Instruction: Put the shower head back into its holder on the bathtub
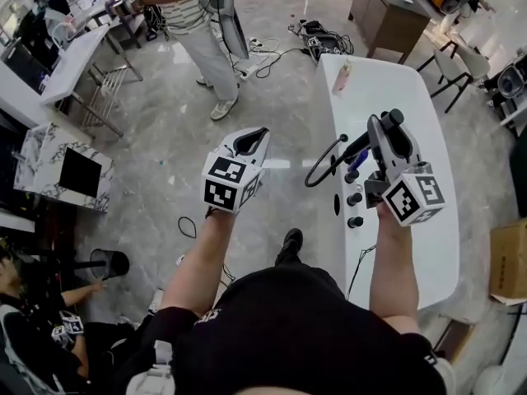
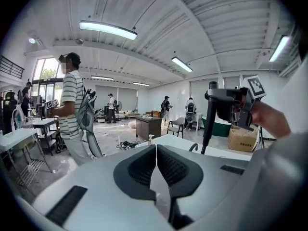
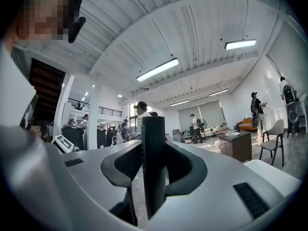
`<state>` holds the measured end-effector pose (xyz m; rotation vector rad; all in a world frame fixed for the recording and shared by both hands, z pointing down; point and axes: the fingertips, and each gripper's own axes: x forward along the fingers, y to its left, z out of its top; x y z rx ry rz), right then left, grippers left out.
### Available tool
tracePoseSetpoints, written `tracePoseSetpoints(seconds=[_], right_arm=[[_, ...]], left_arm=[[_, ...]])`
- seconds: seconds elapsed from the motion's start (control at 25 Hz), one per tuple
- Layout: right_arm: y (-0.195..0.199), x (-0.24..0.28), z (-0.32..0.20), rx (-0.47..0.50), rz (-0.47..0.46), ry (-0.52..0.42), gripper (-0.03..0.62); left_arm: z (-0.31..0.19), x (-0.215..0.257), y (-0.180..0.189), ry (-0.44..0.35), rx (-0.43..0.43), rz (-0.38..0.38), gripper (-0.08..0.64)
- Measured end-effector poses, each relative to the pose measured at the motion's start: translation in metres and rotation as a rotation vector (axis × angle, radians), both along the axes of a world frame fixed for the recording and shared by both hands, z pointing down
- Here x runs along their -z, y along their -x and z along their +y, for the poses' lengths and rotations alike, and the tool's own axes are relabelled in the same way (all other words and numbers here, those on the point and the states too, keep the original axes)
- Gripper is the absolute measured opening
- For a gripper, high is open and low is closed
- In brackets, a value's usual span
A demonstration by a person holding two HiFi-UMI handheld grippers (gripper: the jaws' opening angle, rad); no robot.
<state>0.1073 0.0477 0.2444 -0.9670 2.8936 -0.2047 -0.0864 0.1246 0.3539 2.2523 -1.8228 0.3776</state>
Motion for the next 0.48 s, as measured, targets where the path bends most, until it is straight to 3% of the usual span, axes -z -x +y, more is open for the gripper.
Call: tracePoseSetpoints(seconds=[0.24, 0.48], right_arm=[[-0.024, 0.006, -0.067, -0.007, -0.015, -0.019, 0.143], [-0.047, -0.002, -0.1, -0.043, -0.024, -0.006, 0.143]], left_arm=[[-0.075, 0.008, -0.028, -0.006, -0.038, -0.014, 0.021], [-0.12, 0.012, -0.055, -0.015, -0.086, -0.031, 0.021]])
